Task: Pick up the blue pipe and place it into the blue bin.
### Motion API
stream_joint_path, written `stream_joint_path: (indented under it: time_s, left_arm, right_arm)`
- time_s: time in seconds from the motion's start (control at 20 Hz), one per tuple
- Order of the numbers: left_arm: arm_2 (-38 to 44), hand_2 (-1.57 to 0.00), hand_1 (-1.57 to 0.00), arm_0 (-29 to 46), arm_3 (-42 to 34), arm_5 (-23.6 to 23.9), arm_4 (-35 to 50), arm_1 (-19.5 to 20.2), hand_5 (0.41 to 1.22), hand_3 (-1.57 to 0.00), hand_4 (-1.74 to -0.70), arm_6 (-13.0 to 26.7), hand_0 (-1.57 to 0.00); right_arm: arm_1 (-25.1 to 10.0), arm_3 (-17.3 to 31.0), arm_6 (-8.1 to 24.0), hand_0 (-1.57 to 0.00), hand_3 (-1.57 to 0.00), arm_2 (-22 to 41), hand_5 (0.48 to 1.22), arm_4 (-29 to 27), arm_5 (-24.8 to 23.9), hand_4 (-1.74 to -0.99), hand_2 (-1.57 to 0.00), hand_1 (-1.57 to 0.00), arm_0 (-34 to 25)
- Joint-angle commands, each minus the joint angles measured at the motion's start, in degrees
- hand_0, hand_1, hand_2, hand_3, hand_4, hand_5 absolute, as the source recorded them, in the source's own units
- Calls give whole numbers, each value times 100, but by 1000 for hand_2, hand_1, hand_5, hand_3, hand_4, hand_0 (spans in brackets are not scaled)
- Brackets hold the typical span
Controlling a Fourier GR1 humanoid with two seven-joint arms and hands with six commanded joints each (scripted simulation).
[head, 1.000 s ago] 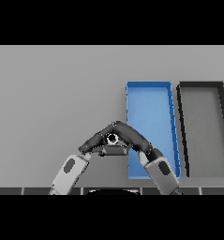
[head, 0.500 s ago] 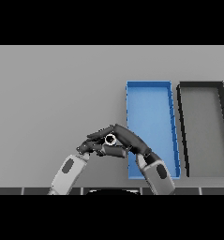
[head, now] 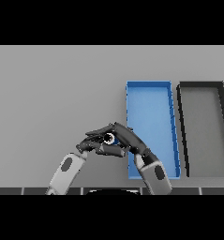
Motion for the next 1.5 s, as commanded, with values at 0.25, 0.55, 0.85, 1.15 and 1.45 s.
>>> stream_joint_path:
  time_s: [0.25, 0.55, 0.85, 1.15, 1.45]
  left_arm:
    - [56, -46, -47, 33, -13, 89, 115, -105, 578, -36, -973, 356, -51]
    - [82, -11, -12, 35, 85, 165, 72, -69, 501, -9, -968, 409, -13]
    - [17, -2, -2, 132, 26, 203, -4, -47, 475, -2, -956, 401, -3]
    - [-11, 0, 0, 199, -138, 176, -7, 30, 466, 0, -948, 340, 0]
    - [96, 1, 1, 179, -204, 164, 98, 97, 472, 1, -950, 434, 1]
  right_arm:
    - [152, 55, -147, -1570, -1570, -121, 1220, 135, 121, -1499, -1570, -1570, -58]
    - [484, -158, 386, -1571, -1571, -725, 1221, -460, 184, -1495, -1571, -1571, -536]
    - [120, -248, 1046, -1571, -1571, -1612, 1221, -1718, -565, -1496, -1571, -1571, -1739]
    - [-1302, -44, 1087, -1571, -1571, -2650, 1221, -2167, -1640, -1498, -1571, -1571, -2886]
    - [-2013, 298, 1088, -1571, -1571, -3141, 1221, -1919, -1934, -1499, -1571, -1571, -2160]
